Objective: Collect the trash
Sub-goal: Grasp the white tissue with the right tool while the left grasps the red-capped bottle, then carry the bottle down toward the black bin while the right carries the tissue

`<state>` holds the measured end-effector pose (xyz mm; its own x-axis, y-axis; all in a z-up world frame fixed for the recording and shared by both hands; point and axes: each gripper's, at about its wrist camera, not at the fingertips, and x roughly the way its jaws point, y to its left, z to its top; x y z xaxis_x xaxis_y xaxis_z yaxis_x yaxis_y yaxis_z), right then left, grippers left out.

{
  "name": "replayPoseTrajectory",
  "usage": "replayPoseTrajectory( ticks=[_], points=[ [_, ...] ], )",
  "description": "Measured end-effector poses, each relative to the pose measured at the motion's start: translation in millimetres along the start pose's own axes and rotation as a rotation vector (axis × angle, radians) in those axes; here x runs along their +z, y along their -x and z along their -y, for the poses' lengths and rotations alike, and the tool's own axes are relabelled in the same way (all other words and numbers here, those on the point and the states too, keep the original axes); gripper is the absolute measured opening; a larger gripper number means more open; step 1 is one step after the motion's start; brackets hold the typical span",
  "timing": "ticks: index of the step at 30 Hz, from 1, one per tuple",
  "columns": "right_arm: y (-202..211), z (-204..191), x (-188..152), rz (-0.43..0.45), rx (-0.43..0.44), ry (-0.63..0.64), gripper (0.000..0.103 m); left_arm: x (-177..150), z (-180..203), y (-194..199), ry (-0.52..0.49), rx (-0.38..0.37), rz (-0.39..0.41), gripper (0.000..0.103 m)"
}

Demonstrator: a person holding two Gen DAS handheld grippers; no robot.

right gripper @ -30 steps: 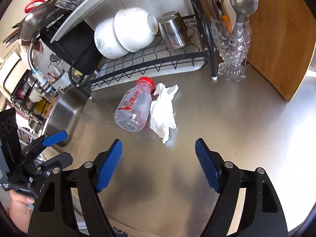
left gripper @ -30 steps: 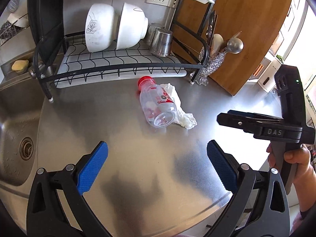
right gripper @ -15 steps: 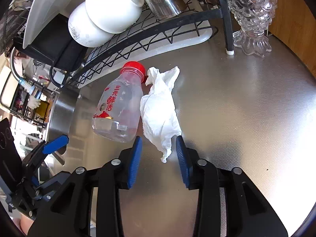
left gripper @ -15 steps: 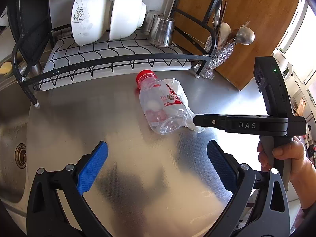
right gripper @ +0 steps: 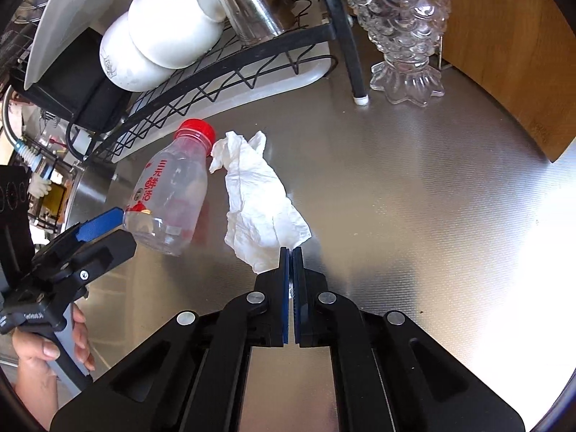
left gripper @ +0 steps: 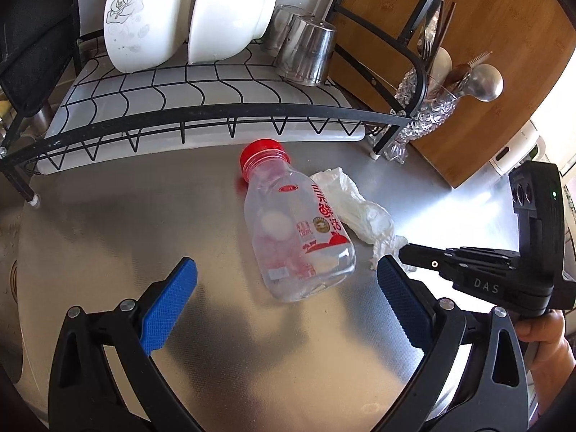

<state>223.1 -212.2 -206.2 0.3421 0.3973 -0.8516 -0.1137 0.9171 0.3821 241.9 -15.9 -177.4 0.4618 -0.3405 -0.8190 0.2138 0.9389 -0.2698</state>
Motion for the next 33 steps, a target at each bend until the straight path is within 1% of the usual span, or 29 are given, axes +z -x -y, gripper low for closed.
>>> replayPoseTrajectory(
  ticks=[4, 8, 13, 14, 15, 17, 18, 20, 23, 25, 33],
  points=[
    [7, 9, -2, 0.012, -0.006, -0.005, 0.003, 9, 3, -14, 0.008, 0.018, -0.023, 0.095],
    [12, 12, -5, 0.015, -0.001, -0.01, 0.003, 8, 0, -27, 0.023, 0.041, -0.042, 0.095],
    [12, 8, -7, 0.014, 0.002, 0.003, 0.003, 5, -4, -36, 0.032, 0.047, -0.054, 0.093],
    [12, 7, -8, 0.012, 0.004, 0.005, 0.003, 5, -5, -37, 0.034, 0.044, -0.056, 0.089],
    [11, 7, -9, 0.008, 0.005, 0.007, 0.003, 4, -4, -38, 0.031, 0.049, -0.048, 0.088],
    [9, 3, -9, 0.004, 0.003, 0.014, 0.003, 4, -2, -40, 0.019, 0.054, -0.041, 0.075],
    [9, 2, -10, 0.003, 0.004, 0.018, 0.003, 4, -1, -40, 0.015, 0.05, -0.042, 0.073],
    [8, 1, -12, 0.001, 0.005, 0.023, 0.003, 4, 2, -41, 0.009, 0.024, -0.048, 0.062],
    [9, -1, -14, 0.005, 0.007, 0.019, 0.003, 3, 11, -40, -0.022, 0.054, -0.043, 0.061],
    [11, -1, -16, 0.009, 0.008, 0.018, 0.003, 1, 13, -38, -0.023, 0.047, -0.038, 0.06],
    [27, -8, -24, 0.053, 0.003, 0.05, 0.003, -14, 29, -20, -0.087, 0.07, -0.003, 0.059]
  ],
)
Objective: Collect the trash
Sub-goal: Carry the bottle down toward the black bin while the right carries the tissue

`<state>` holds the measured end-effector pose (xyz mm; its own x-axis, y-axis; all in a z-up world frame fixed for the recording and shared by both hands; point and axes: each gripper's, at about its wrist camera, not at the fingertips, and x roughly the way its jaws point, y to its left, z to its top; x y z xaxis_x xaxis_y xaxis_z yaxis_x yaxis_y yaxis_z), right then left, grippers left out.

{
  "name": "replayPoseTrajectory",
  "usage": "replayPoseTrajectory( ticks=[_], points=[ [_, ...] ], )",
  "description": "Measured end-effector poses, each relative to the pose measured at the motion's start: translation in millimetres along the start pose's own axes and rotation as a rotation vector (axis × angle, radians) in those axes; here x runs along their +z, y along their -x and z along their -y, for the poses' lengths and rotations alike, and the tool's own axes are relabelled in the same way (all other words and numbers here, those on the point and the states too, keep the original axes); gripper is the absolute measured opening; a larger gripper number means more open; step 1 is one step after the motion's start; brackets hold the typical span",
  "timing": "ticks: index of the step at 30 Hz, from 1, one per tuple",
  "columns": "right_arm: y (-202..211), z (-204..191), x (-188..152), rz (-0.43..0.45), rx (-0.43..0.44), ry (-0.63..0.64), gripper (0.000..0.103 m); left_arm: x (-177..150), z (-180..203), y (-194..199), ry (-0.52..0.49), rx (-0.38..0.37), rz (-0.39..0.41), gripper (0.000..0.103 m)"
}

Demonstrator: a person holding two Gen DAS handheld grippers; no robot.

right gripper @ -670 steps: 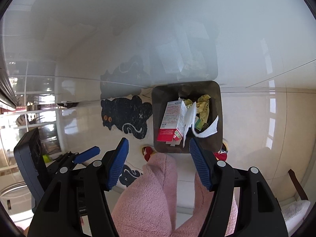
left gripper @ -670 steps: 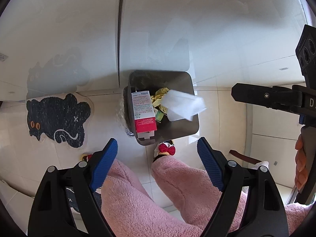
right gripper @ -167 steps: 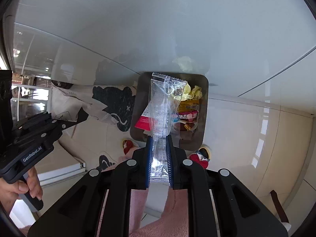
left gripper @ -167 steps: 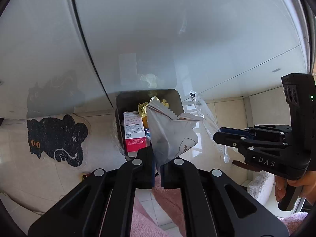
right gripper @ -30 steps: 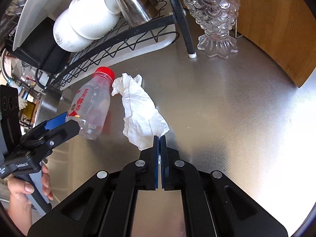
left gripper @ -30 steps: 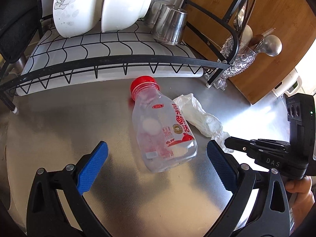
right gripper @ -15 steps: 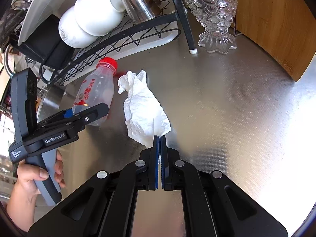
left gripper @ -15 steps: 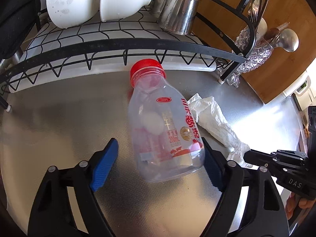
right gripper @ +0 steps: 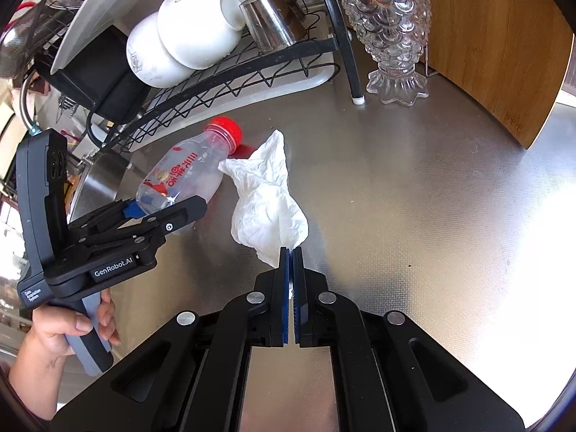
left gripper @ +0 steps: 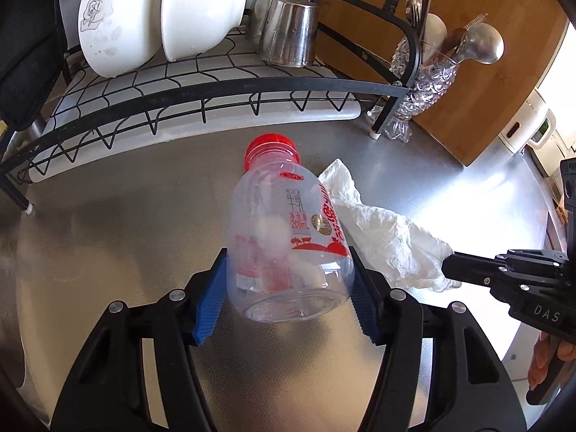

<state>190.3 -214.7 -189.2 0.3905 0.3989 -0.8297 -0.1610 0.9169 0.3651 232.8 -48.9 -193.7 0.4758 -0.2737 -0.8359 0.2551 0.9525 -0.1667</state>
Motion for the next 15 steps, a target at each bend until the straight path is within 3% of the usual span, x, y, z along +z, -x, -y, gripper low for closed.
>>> replayPoseTrajectory(
  ticks=[15],
  points=[
    [48, -38, -18, 0.097, 0.016, 0.086, 0.002, -33, 1, 76, -0.028, 0.032, 0.114, 0.058]
  ],
)
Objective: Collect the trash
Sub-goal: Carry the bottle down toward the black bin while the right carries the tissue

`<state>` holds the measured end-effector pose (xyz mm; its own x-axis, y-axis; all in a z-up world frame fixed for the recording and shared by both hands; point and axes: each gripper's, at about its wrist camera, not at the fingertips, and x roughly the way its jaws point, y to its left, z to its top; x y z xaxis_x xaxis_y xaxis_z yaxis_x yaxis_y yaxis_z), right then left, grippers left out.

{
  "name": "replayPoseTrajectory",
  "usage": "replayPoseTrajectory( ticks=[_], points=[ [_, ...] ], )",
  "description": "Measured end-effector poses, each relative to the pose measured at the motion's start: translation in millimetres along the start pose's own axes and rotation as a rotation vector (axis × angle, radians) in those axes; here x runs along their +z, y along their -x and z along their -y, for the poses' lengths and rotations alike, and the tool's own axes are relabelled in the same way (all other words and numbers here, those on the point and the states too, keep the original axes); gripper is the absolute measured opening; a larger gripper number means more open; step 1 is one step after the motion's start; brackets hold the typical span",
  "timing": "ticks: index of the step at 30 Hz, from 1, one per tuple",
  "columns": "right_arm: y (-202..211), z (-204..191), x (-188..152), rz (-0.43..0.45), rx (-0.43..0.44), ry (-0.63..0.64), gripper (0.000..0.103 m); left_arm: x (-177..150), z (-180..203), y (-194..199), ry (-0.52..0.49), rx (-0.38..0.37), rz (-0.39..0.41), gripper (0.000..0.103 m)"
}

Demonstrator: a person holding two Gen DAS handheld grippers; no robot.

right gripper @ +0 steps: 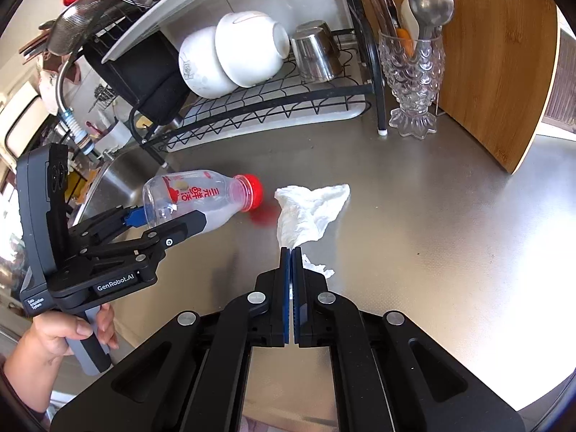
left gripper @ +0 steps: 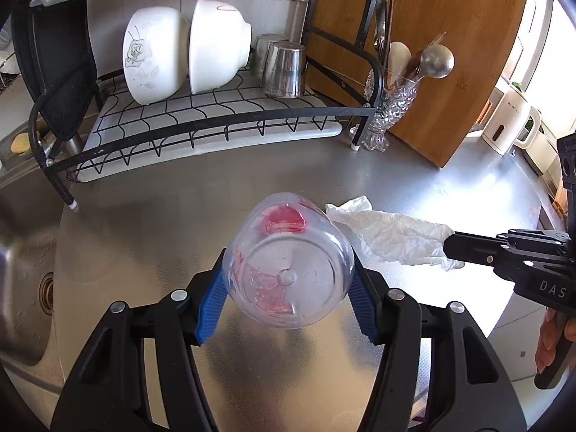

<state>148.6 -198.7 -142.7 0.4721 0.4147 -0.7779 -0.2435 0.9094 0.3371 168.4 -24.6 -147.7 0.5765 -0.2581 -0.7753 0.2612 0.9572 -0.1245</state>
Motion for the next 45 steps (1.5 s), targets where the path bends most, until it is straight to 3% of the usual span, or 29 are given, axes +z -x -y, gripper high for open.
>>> replayPoseTrajectory(
  ticks=[16, 29, 37, 45],
  points=[
    [87, -55, -16, 0.124, 0.042, 0.104, 0.002, -23, 8, 108, -0.017, 0.054, 0.118, 0.058],
    [148, -96, -57, 0.169, 0.104, 0.197, 0.003, -81, 15, 197, -0.036, 0.071, 0.182, 0.058],
    [152, -112, -106, 0.086, 0.165, 0.237, 0.003, -134, 4, 227, 0.007, 0.059, 0.162, 0.058],
    [115, -115, -162, -0.059, 0.188, 0.207, 0.003, -199, -3, 222, 0.071, 0.002, 0.07, 0.058]
  ],
)
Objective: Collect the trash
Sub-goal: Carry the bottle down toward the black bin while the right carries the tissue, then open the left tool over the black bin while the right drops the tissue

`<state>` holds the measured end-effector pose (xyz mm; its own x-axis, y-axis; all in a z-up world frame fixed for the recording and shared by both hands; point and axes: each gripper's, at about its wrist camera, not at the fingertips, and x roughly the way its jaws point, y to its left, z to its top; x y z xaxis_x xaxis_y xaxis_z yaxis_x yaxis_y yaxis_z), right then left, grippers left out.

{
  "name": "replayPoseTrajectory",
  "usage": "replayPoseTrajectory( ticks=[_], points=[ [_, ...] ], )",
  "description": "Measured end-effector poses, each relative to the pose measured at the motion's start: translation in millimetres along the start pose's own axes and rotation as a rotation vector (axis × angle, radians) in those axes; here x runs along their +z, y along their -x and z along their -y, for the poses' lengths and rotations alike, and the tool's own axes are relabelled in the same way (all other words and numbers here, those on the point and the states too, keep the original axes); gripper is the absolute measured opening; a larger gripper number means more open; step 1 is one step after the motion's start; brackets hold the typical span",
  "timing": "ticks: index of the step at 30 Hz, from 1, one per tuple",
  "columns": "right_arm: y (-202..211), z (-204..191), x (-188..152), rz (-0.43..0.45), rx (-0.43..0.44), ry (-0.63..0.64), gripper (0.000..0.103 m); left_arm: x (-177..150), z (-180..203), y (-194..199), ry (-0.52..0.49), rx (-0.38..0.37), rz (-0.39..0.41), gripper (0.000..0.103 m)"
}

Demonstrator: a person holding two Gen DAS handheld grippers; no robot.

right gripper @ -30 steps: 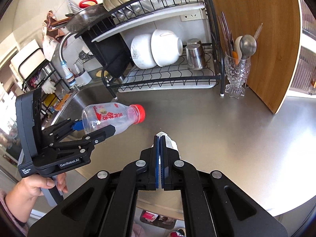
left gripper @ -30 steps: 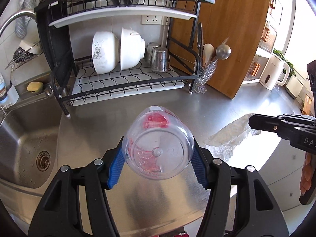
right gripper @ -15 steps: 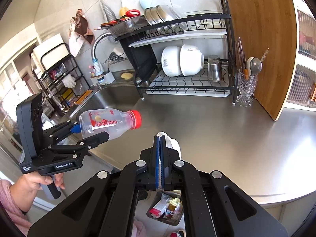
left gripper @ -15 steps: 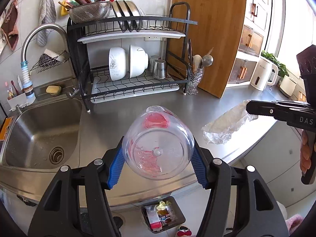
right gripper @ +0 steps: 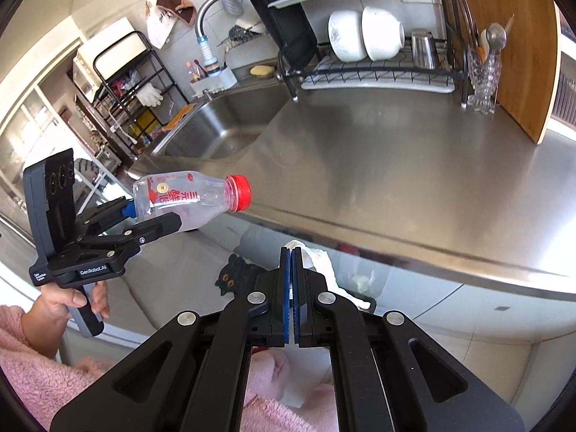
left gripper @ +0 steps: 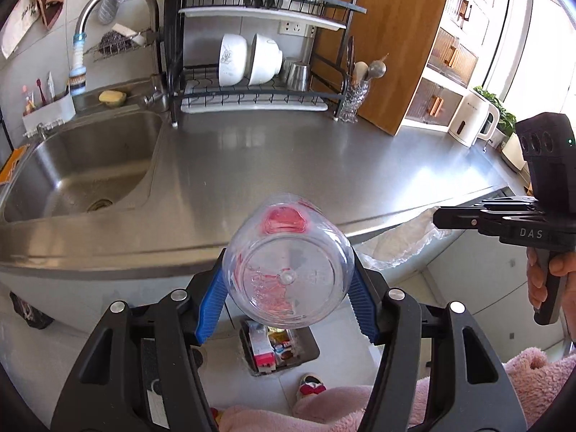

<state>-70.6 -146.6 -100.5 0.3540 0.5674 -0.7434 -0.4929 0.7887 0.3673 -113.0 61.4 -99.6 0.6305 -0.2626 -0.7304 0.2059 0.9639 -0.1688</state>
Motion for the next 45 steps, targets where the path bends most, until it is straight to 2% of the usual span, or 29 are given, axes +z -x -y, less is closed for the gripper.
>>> replayPoseTrajectory(
  ticks=[3, 6, 17, 28, 37, 45],
  points=[
    [-22, 0, -20, -0.055, 0.002, -0.022, 0.003, -25, 0, -12, 0.023, -0.046, -0.049, 0.058],
    [-47, 0, -40, -0.101, -0.01, -0.028, 0.003, -46, -3, -32, 0.045, -0.06, -0.102, 0.058],
    [-141, 23, -88, -0.236, -0.06, -0.132, 0.003, -113, -29, -125, 0.091, -0.028, -0.292, 0.058],
    [-232, 73, -124, -0.323, -0.113, -0.281, 0.003, -166, -60, -236, 0.125, -0.03, -0.469, 0.058],
    [-282, 103, -148, -0.389, -0.151, -0.416, 0.003, -188, -72, -301, 0.097, -0.035, -0.572, 0.058],
    [-296, 113, -155, -0.407, -0.149, -0.478, 0.006, -191, -63, -319, 0.075, -0.067, -0.628, 0.058]
  ],
)
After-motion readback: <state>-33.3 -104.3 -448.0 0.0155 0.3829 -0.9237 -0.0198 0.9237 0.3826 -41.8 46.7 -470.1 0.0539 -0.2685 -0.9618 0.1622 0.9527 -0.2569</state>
